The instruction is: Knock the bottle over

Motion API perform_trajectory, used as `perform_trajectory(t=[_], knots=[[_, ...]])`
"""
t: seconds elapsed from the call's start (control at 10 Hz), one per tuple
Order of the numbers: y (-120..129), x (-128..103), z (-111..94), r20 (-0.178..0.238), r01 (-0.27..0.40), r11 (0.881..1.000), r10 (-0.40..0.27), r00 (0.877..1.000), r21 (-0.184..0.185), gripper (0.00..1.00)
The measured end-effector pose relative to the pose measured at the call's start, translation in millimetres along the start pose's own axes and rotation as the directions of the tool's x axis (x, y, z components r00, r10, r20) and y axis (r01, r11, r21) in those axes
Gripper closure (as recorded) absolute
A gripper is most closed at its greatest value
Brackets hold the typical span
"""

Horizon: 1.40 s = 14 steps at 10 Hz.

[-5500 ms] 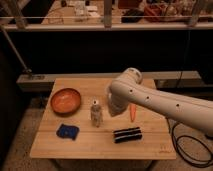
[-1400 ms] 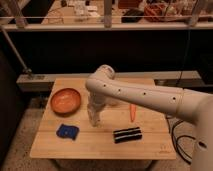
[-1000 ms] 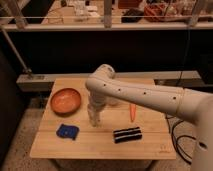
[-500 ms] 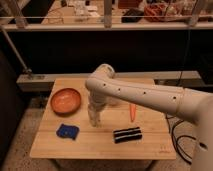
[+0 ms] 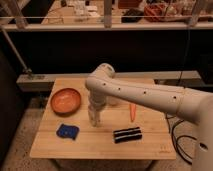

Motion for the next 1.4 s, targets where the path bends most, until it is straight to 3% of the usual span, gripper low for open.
perform_trajectory(t=[1.4], knots=[[2.2,2.6,-4.9,-0.014,-0.024,1.000,0.024,1.000,-0.009,1.00]])
